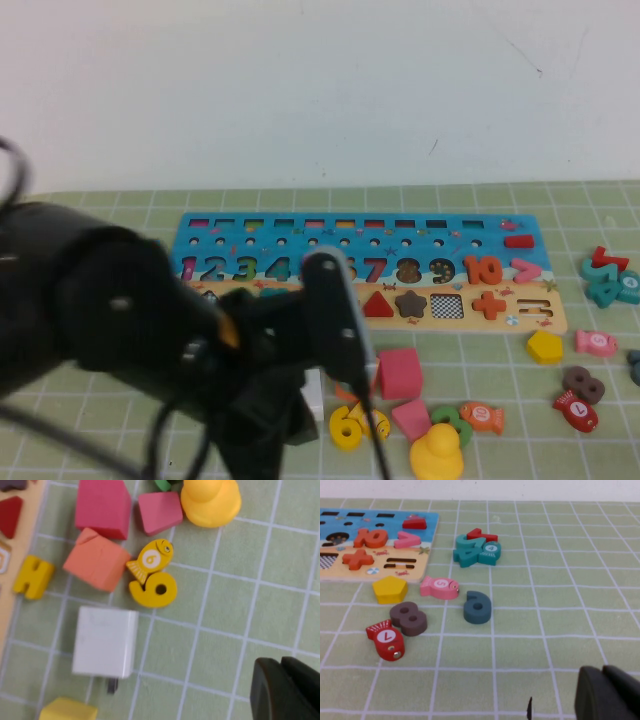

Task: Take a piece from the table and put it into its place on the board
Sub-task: Pick up the "number 6"

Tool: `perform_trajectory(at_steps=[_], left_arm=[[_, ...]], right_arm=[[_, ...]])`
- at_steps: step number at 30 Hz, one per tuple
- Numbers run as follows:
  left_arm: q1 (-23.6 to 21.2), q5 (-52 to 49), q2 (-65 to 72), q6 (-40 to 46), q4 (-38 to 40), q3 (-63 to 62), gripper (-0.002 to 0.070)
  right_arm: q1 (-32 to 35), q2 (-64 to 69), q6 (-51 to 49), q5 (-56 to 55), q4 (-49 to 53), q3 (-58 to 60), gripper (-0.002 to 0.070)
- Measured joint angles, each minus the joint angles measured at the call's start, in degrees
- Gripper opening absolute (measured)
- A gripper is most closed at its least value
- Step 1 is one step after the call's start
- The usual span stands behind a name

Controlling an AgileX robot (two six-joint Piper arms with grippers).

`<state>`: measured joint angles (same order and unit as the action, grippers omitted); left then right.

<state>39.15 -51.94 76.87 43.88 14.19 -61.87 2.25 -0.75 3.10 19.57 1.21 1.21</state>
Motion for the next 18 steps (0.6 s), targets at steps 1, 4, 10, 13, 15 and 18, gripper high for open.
perform_trajectory(at_steps=[1, 4, 10, 13, 15, 18], left_arm=[[0.8, 0.0, 1.6, -1.0, -0.6, -0.6, 0.0002], [3.5, 0.0, 6.4, -4.2, -2.8, -2.6, 0.0057], [6.7, -1.6, 16.3, -15.3, -5.9, -7.7, 0.0320], [7.2, -2.5, 20.5, -18.5, -5.9, -10.5, 0.0400], [7.3, -2.5, 22.9, -19.3, -6.2, -11.8, 0.0419], [7.5, -2.0, 25.8, -21.9, -9.0, -12.8, 0.0428]], right_arm=[[0.0, 0.0, 0.0, 0.0, 0.0, 0.0, -0.0001], [0.0, 0.0, 0.0, 0.1, 0.0, 0.0, -0.0001], [0.0, 0.0, 0.0, 0.1, 0.0, 0.0, -0.0001], [0.0, 0.0, 0.0, 0.1, 0.0, 0.0, -0.0001], [0.0, 0.0, 0.0, 0.1, 0.0, 0.0, -0.0001], [0.0, 0.0, 0.0, 0.1, 0.0, 0.0, -0.0001]])
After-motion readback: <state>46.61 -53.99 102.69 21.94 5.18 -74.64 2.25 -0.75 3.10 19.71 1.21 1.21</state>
